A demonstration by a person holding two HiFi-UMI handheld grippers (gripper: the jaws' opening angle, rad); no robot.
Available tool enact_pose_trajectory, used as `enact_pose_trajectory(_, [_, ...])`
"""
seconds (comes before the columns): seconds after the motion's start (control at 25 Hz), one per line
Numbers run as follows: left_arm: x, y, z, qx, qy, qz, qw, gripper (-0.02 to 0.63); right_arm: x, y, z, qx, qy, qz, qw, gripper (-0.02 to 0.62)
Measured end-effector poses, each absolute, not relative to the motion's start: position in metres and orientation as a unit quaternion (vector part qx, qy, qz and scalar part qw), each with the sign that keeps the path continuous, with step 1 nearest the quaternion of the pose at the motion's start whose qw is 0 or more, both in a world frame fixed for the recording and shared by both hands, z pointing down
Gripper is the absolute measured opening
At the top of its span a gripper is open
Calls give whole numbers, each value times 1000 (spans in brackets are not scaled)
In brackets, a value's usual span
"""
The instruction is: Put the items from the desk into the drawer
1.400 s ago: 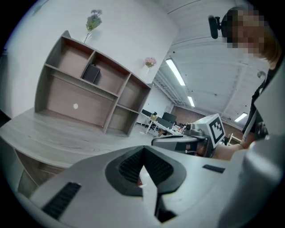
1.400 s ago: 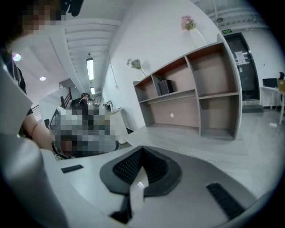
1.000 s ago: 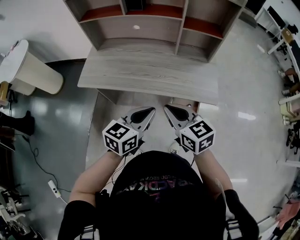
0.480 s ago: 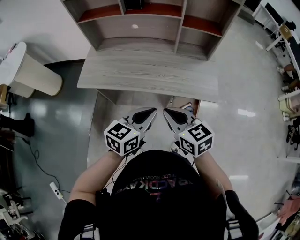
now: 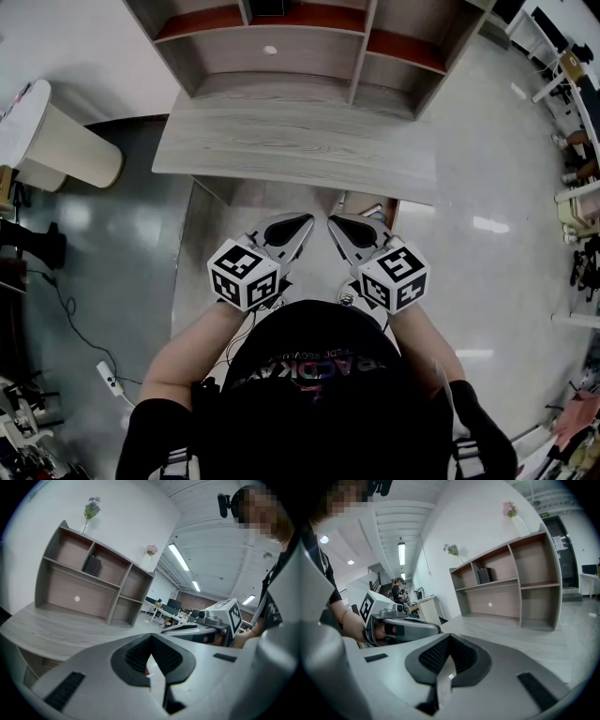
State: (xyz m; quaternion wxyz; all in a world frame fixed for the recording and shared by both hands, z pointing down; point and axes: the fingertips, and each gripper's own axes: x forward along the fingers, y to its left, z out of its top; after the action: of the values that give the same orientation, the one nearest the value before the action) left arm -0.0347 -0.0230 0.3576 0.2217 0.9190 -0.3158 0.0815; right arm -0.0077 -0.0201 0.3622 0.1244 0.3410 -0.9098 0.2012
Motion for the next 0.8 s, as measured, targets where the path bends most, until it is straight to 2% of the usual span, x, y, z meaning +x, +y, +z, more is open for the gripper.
enact_pose_trajectory(0.8, [-37,-13,358,918,-321,79,221,3,-12,-9,369,331,-912,196,138,17])
